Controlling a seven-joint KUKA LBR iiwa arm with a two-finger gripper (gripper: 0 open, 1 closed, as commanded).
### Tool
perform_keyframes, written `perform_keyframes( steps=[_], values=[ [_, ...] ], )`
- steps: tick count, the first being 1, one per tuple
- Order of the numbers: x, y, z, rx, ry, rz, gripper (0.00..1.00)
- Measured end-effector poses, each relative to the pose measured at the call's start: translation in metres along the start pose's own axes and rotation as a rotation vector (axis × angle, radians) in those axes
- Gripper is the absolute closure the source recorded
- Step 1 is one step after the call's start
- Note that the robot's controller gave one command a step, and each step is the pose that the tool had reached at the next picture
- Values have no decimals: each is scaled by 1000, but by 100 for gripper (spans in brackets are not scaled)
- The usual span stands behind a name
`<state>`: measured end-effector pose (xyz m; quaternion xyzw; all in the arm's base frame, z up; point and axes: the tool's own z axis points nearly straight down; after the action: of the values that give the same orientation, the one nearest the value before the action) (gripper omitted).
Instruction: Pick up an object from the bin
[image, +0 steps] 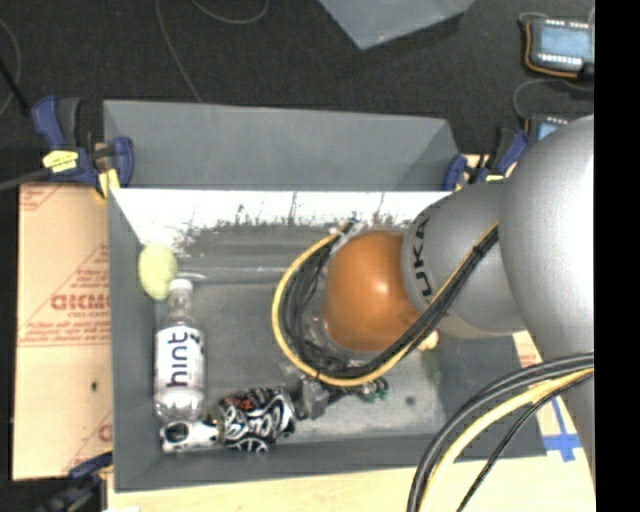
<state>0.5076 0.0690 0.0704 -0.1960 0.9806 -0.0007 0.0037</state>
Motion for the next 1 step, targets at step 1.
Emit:
perform_keyframes(
  steps=[1],
  values=[
    [0, 0, 0, 0, 0, 0, 100]
  ],
)
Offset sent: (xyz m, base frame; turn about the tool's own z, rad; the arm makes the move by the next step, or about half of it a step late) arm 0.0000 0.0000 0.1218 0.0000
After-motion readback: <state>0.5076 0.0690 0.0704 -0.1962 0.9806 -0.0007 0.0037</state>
